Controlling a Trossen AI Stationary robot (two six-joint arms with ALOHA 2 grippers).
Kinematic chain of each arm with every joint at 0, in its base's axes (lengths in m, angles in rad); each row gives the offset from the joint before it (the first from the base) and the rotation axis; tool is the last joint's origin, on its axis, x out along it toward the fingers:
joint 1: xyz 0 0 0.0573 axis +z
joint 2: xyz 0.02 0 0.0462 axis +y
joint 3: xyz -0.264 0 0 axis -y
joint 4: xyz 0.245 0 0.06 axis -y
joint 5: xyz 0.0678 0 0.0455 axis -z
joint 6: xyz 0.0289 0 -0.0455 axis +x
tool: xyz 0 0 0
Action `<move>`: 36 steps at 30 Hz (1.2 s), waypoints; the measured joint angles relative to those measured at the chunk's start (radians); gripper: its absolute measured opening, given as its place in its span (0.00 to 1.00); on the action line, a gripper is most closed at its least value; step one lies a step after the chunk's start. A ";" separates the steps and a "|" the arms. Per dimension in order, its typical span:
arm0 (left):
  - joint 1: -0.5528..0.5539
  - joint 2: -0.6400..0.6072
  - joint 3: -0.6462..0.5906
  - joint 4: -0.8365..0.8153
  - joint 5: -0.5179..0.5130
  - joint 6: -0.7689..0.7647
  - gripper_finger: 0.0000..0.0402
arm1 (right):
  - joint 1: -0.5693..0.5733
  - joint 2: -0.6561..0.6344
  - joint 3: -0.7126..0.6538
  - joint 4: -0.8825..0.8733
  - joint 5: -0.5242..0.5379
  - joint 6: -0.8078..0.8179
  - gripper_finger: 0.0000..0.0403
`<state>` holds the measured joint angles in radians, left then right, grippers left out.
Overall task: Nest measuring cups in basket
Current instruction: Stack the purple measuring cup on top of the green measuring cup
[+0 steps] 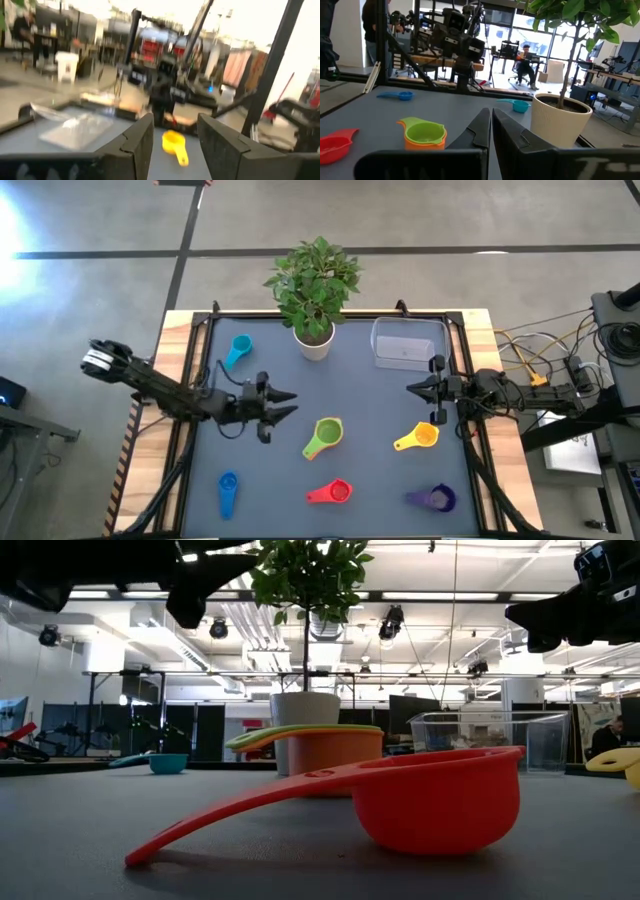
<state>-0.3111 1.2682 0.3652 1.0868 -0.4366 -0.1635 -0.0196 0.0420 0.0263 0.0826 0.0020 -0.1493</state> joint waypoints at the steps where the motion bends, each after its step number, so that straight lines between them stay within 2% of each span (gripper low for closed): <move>1: 0.000 0.000 -0.016 0.037 0.000 0.014 0.33 | 0.000 0.000 0.000 0.000 0.000 0.000 0.02; 4: 0.000 0.000 -0.048 0.078 0.000 0.027 0.33 | 0.000 0.000 0.000 0.000 0.000 0.000 0.02; 10: 0.000 0.019 -0.054 0.055 0.002 0.023 0.33 | 0.000 0.000 0.000 0.000 0.000 0.000 0.02; 14: 0.000 0.049 -0.053 0.057 0.079 -0.044 0.33 | 0.000 0.000 0.000 0.005 0.000 0.000 0.02; 19: 0.000 0.054 -0.039 0.060 0.088 -0.084 0.33 | 0.000 0.000 0.000 0.064 0.001 0.011 0.02; 28: 0.000 0.033 -0.039 0.054 0.088 -0.085 0.33 | 0.000 0.000 0.001 0.313 -0.001 0.260 0.02; 30: 0.000 0.024 -0.039 0.054 0.089 -0.089 0.33 | 0.000 0.000 0.028 0.284 -0.010 0.288 0.02; 33: 0.000 0.006 -0.040 0.044 0.090 -0.089 0.33 | 0.002 0.022 0.135 0.130 -0.039 0.366 0.02; 36: 0.000 -0.018 -0.040 0.012 0.089 -0.082 0.33 | 0.020 0.097 0.267 -0.032 -0.036 0.451 0.02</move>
<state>-0.3107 1.2499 0.3248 1.0987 -0.3473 -0.2453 0.0004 0.1392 0.2930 0.0501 -0.0345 0.3012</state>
